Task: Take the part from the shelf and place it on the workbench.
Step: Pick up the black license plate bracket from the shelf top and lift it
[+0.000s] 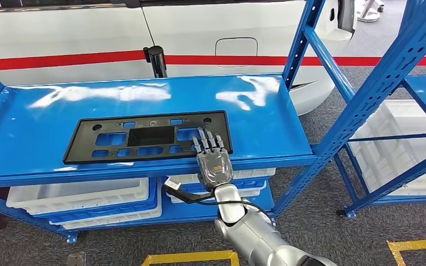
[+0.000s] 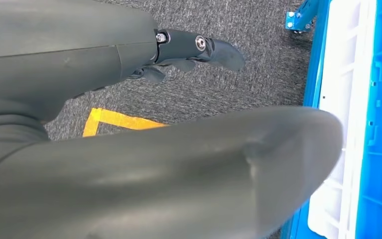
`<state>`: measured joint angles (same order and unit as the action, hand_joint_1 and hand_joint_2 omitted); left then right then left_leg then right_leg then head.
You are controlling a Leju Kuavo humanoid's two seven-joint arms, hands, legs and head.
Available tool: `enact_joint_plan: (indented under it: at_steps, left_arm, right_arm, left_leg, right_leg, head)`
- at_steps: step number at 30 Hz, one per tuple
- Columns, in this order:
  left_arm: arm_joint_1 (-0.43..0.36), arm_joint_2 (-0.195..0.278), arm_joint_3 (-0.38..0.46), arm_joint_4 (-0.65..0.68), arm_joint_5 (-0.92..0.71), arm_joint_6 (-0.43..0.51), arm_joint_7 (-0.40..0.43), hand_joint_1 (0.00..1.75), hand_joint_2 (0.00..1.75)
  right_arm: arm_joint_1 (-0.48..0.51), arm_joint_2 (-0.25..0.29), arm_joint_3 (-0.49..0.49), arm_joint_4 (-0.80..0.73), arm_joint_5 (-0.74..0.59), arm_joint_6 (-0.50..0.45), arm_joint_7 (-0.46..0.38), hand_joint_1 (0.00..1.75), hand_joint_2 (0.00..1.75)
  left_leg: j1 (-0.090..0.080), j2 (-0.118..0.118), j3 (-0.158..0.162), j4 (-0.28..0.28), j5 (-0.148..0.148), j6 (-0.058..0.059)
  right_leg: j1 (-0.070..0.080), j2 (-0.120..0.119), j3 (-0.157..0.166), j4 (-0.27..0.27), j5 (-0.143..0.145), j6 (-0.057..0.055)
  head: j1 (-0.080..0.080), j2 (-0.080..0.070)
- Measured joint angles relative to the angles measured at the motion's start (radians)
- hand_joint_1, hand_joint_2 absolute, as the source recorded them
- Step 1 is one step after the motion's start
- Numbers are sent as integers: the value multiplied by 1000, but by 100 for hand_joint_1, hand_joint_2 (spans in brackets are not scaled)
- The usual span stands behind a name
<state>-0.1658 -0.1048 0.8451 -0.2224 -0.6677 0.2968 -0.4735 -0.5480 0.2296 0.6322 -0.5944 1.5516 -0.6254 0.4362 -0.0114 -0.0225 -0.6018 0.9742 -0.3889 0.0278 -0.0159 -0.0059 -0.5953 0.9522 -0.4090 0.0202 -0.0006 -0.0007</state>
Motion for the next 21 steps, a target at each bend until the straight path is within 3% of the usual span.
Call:
enact_joint_plan:
  at_steps: [6,11,16,17,20,21]
  left_arm:
    - [3,-4,1,0,2,0,-2,0,0]
    - [7,-7,5,0,8,-1,-12,0,0]
    - [8,-8,18,0,11,-1,-23,0,0]
    - [8,-8,19,0,11,-1,-25,0,0]
    - [8,-8,22,0,11,-1,-28,0,0]
    - [8,-8,23,0,10,-1,-29,0,0]
  right_arm:
    - [1,-15,22,-10,0,-5,-7,0,175]
    - [26,-29,-3,-63,0,-31,-78,0,175]
    - [63,-65,6,-162,0,-34,-29,0,175]
    - [68,-71,11,-176,0,-33,-17,19,175]
    - [75,-89,27,-204,0,-34,6,127,175]
    - [77,-95,34,-212,0,-36,18,147,175]
  left_leg:
    - [0,0,-1,0,0,0]
    - [-1,0,-6,0,4,3]
    - [-1,1,-14,0,5,3]
    - [-1,1,-14,0,5,3]
    - [-1,2,-17,0,6,3]
    - [-1,1,-19,0,7,4]
  right_leg:
    - [0,0,-1,0,0,0]
    - [0,0,2,0,5,3]
    - [0,0,-3,0,8,5]
    - [0,1,-4,0,8,5]
    - [0,2,-8,0,9,5]
    - [0,1,-9,0,10,4]
  head:
    - [0,0]
    - [0,0]
    - [0,0]
    - [0,0]
    - [0,0]
    - [0,0]
